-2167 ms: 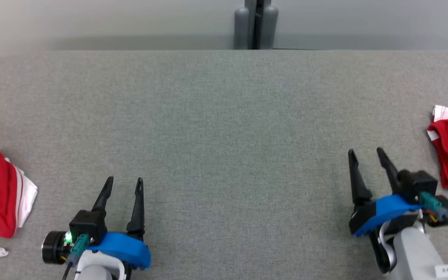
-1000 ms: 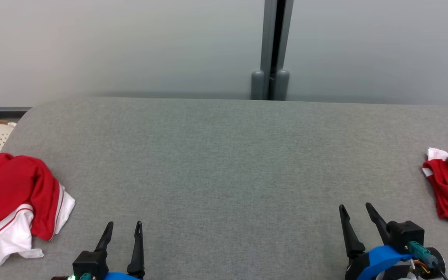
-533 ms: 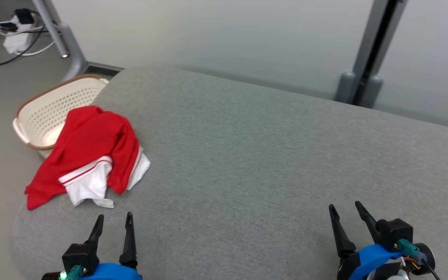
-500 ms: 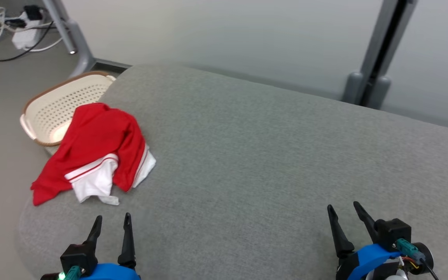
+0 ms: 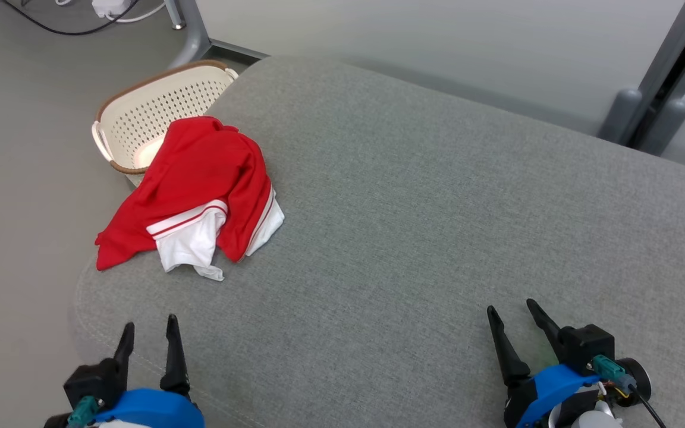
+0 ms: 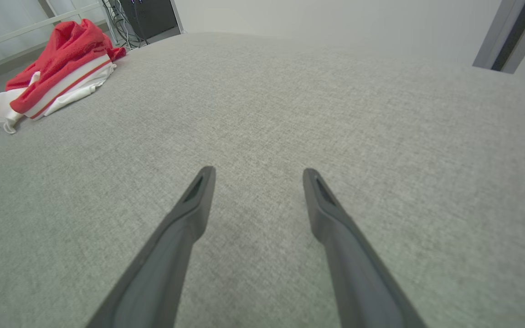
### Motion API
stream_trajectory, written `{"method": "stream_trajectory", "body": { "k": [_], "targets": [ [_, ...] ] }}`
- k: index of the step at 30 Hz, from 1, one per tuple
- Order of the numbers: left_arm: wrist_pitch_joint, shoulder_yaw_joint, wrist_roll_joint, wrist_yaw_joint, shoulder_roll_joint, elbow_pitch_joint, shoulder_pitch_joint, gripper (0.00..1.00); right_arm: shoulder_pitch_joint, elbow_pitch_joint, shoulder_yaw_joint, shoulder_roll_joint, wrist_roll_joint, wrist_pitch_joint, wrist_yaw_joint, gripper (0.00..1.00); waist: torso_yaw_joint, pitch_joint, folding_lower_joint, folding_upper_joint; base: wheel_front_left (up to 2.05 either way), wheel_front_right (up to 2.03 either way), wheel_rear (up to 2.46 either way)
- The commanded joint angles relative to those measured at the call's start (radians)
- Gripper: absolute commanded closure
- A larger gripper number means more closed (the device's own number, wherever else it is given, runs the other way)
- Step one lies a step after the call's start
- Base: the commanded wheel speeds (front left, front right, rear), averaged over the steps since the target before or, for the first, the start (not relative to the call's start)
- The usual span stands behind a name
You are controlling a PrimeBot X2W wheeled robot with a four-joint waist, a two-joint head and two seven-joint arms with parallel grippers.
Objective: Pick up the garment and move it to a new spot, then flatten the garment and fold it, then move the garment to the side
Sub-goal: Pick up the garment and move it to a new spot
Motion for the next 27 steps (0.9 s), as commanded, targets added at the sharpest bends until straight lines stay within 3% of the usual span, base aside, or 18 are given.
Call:
{"method": "stream_trajectory", "body": {
  "k": [1, 4, 13, 18, 26, 27],
  "targets": [
    [0.000, 0.017, -0.004, -0.006, -0.001, 0.005, -0.036, 0.00, -0.015, -0.004, -0.003, -0.004, -0.013, -0.003, 0.000, 0.00, -0.005, 0.014, -0.0001, -0.0001, 0.00, 0.00, 0.00],
    [0.000, 0.056, -0.015, -0.021, 0.004, 0.022, -0.097, 0.00, -0.031, -0.009, -0.013, -0.004, -0.031, -0.003, 0.000, 0.00, -0.026, 0.051, -0.0001, -0.0001, 0.00, 0.00, 0.00],
    [0.000, 0.103, -0.054, -0.052, 0.093, 0.179, -0.324, 0.00, -0.085, -0.028, -0.052, -0.010, -0.076, 0.000, -0.001, 0.00, -0.093, 0.195, -0.0001, -0.0001, 0.00, 0.00, 0.00],
    [0.000, 0.037, -0.128, -0.051, 0.142, 0.301, -0.425, 0.00, -0.105, -0.040, -0.051, -0.015, -0.083, 0.006, -0.001, 0.00, -0.128, 0.255, -0.0001, -0.0001, 0.00, 0.00, 0.00],
    [0.056, -0.095, -0.281, -0.051, 0.157, 0.524, -0.490, 0.01, -0.123, -0.060, -0.052, -0.020, -0.085, 0.006, -0.001, 0.00, -0.162, 0.287, -0.0001, -0.0001, 0.00, 0.00, 0.00],
    [0.058, -0.112, -0.293, -0.051, 0.154, 0.534, -0.491, 0.56, -0.123, -0.062, -0.053, -0.020, -0.085, 0.006, -0.001, 0.00, -0.163, 0.287, -0.0001, -0.0001, 0.00, 0.00, 0.00]
  ]
}}
